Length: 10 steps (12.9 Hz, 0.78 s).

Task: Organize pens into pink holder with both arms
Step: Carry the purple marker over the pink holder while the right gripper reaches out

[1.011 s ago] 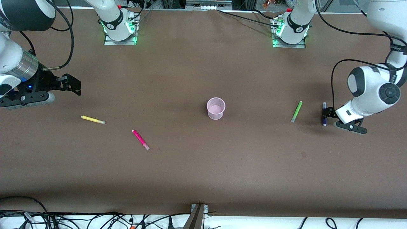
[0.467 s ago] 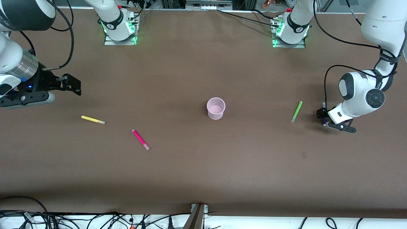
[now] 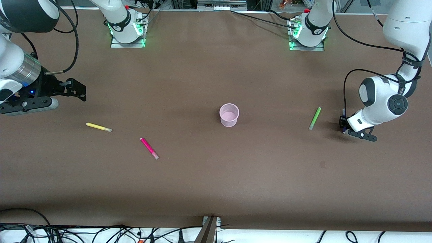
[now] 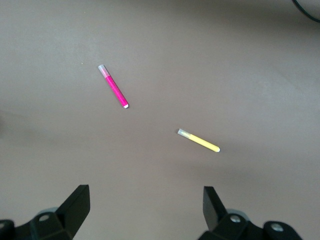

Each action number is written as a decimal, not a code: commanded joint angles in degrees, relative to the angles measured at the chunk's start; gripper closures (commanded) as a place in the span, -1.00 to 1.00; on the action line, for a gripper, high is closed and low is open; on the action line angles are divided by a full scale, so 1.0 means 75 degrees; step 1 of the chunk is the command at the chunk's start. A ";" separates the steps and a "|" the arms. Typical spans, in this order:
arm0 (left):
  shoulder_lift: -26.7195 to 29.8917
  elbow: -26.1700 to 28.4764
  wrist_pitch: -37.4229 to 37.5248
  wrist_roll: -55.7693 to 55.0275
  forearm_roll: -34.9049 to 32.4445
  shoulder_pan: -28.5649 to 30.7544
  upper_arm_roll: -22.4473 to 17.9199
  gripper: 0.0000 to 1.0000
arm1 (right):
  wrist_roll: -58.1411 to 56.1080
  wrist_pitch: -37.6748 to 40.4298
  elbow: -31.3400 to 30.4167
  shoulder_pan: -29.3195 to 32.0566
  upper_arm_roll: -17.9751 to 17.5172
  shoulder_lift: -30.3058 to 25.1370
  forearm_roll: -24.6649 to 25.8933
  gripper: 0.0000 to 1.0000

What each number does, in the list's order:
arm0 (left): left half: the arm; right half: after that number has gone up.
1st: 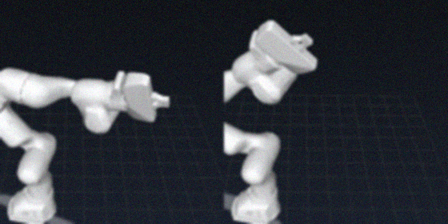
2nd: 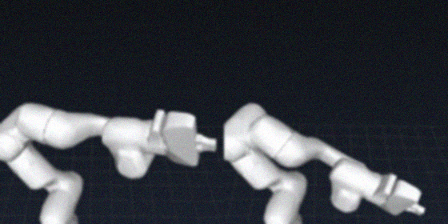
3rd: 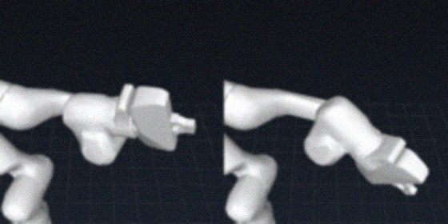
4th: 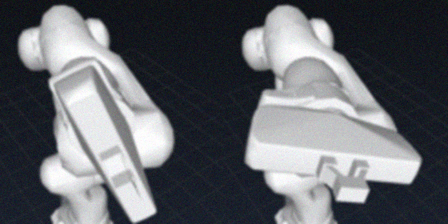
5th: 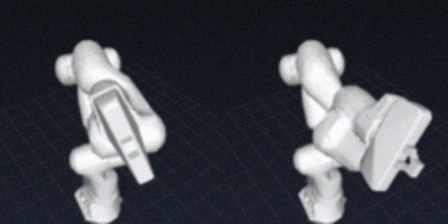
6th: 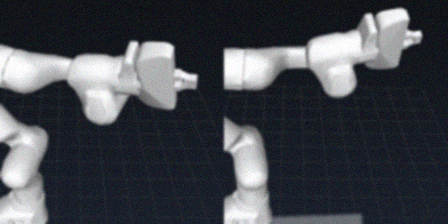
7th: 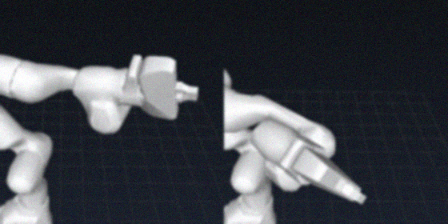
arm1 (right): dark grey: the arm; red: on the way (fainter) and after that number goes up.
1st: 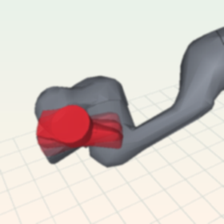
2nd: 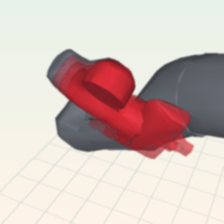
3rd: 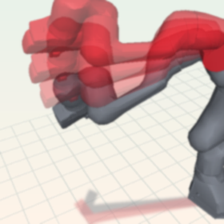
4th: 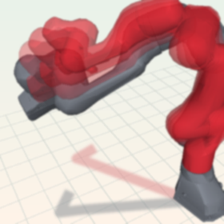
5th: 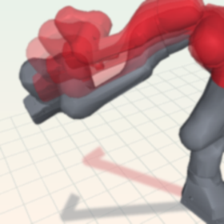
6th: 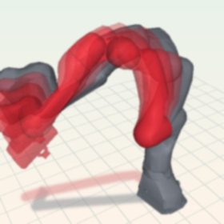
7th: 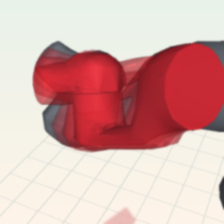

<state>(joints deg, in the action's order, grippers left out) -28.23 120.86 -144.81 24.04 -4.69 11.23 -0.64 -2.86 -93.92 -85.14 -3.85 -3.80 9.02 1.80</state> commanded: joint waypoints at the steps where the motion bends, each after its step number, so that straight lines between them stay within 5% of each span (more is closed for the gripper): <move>1: 0.0072 -0.0246 0.0532 -0.0006 -0.0019 -0.0010 0.0202 1.00 | -0.0064 0.0148 0.0102 0.0033 -0.0068 -0.0042 0.0065 -1.00; 7: 0.0178 -0.3183 0.4864 0.0005 -0.0019 -0.0266 0.0461 1.00 | -0.0064 0.0137 0.0102 0.0033 -0.0056 -0.0042 0.0076 -1.00; 10: 0.0190 -0.4357 0.6227 -0.0041 -0.0019 -0.0921 0.0461 1.00 | -0.0052 0.0090 0.0102 0.0033 -0.0068 -0.0042 0.0076 -1.00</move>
<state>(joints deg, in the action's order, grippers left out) -26.12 93.71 -103.85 23.98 -4.67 7.57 3.15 -2.86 -93.93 -85.12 -3.86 -3.81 9.02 1.80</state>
